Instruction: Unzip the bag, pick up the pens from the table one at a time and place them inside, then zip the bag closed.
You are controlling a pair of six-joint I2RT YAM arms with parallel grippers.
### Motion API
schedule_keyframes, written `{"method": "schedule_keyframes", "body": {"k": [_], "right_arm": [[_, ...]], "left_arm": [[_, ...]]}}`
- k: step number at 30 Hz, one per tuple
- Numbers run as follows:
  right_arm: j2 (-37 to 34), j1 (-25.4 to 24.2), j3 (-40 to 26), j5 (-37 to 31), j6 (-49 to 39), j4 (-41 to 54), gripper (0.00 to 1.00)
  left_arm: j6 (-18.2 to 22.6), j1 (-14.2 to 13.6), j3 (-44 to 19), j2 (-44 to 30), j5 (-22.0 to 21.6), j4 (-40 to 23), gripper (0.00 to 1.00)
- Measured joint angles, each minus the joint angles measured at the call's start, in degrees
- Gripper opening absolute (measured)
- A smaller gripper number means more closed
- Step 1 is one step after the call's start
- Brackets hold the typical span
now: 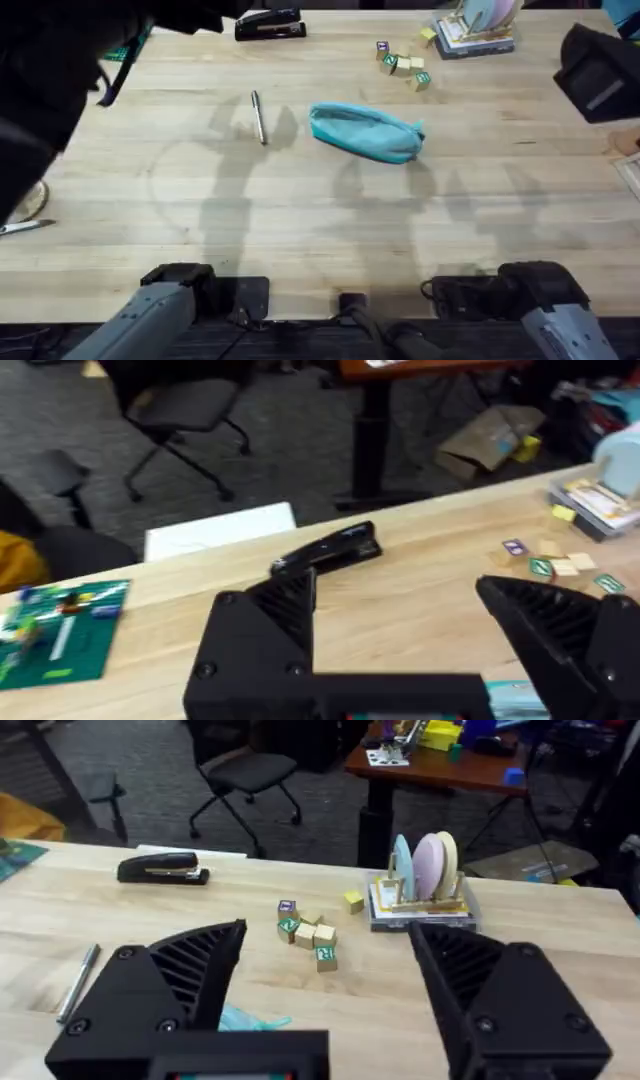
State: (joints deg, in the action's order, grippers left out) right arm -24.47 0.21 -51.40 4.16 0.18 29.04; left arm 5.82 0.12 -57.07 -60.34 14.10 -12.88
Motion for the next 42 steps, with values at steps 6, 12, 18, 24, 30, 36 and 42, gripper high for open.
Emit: {"method": "schedule_keyframes", "body": {"k": [6,12,18,24,30,36,42], "right_arm": [[0.0,0.0,0.0,0.8,0.01,-0.01,0.998],[0.0,0.0,0.0,1.16,0.0,0.0,0.998],[0.0,0.0,0.0,1.25,0.0,-0.01,0.998],[0.0,0.0,0.0,1.25,0.0,0.0,0.998],[0.0,0.0,0.0,1.25,0.0,0.0,0.998],[0.0,0.0,0.0,1.25,0.0,0.0,0.998],[0.0,0.0,0.0,1.25,0.0,0.0,0.998]], "left_arm": [[2.66,-0.16,-1.85,-6.36,6.56,0.09,0.994],[15.06,-4.78,-1.87,-12.92,14.7,-1.56,0.994],[24.88,-8.96,-1.87,-16.31,16.62,-1.78,0.993],[35.39,-10.32,-1.87,-19.63,17.04,-1.51,0.994],[40.13,-10.27,-1.87,-19.95,17.08,-1.51,0.994],[45.69,-10.27,-1.91,-19.95,18.17,-3.85,0.994],[58.02,-10.27,-1.91,-19.95,21.69,-11.31,0.993]]}}
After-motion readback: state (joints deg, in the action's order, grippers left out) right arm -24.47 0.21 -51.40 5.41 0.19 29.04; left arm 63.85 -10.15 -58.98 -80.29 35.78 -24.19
